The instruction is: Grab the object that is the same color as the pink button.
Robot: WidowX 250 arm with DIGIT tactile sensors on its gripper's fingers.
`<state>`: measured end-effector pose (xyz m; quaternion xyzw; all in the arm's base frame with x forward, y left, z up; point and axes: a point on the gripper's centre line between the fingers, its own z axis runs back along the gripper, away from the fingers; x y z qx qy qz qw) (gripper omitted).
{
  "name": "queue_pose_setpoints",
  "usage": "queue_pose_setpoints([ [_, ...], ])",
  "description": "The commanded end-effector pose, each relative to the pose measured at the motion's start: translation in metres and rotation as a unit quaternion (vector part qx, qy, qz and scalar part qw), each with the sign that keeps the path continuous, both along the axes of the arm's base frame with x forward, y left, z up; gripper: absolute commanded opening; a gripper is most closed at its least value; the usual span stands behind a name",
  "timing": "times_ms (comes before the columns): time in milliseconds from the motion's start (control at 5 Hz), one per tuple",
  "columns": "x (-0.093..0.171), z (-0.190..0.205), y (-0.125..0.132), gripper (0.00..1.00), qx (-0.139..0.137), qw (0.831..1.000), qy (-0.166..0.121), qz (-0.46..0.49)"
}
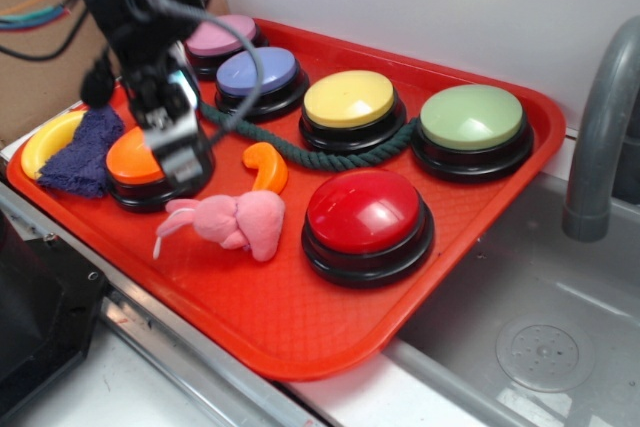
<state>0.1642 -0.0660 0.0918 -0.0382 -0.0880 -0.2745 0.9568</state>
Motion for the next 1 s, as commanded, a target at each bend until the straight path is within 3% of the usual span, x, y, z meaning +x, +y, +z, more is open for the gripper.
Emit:
queue_pose_setpoints([
  [0,0.003,-0.034,-0.013,1.0,0.02,0.999,0.001,-0.034],
  [200,0.003,-0.048,-0.012,1.0,0.029,0.999,0.008,-0.034],
  [400,0.004,-0.057,-0.012,0.41,0.047,0.998,0.011,-0.029],
  [600,0.008,-0.065,-0.013,0.0,0.053,0.998,0.015,-0.014],
  [800,0.01,-0.067,-0.012,0.0,0.054,0.998,0.022,-0.012],
])
